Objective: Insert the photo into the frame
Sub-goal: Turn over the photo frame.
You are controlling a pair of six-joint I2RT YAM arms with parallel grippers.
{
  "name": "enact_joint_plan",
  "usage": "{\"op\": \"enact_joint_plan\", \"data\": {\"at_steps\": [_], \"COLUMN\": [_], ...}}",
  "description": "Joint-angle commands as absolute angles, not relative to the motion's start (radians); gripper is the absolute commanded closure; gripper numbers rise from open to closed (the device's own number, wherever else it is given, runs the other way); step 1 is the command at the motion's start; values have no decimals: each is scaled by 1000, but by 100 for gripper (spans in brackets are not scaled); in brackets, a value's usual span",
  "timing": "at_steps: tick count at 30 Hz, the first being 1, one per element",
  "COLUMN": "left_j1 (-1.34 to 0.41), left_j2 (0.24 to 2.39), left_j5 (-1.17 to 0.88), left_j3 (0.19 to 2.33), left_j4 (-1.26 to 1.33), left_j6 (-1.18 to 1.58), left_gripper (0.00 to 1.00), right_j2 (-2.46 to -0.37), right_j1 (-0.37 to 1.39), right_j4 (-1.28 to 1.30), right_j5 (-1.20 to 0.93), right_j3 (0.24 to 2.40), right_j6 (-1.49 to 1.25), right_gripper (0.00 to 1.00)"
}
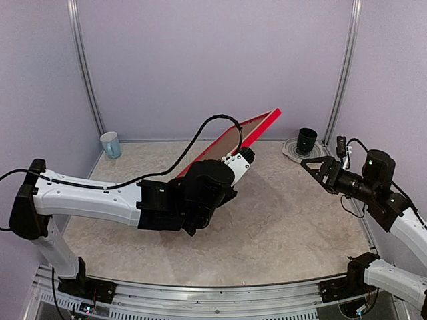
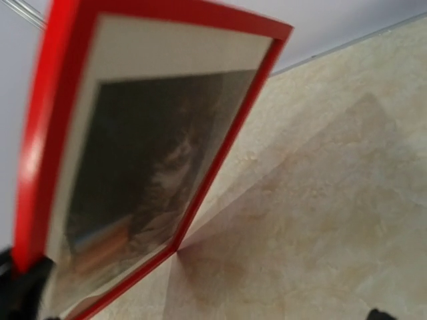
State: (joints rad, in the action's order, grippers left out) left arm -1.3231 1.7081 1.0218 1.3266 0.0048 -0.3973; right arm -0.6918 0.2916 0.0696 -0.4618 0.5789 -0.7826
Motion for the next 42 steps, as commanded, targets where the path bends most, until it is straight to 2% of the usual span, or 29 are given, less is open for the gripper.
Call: {"op": "enact_joint_plan", "data": {"at_steps": [1, 11, 18, 34, 42], "left_j1": [-1298, -1239, -1209, -1044, -908], "left_j2": [1664, 1638, 1616, 1526, 1458], "left_j5": [1062, 903, 852, 593, 381], "left_j3": [1435, 1627, 1688, 1663, 1541], "left_j4": [-21, -243, -289, -325, -270], "left_j6": [-231, -16, 47, 252, 403], "left_gripper": [100, 99, 98, 97, 97], "right_j2": [-690, -708, -713, -745, -761], "right_j1": [299, 298, 298, 298, 299], "right_j4": [49, 18, 3, -38, -58], "right_j5": [-449, -452, -455, -469, -474], "right_j3": [537, 490, 469, 433, 418], "right_j6": [-785, -798, -802, -817, -829], "right_gripper": [1, 1, 1, 1, 1]}}
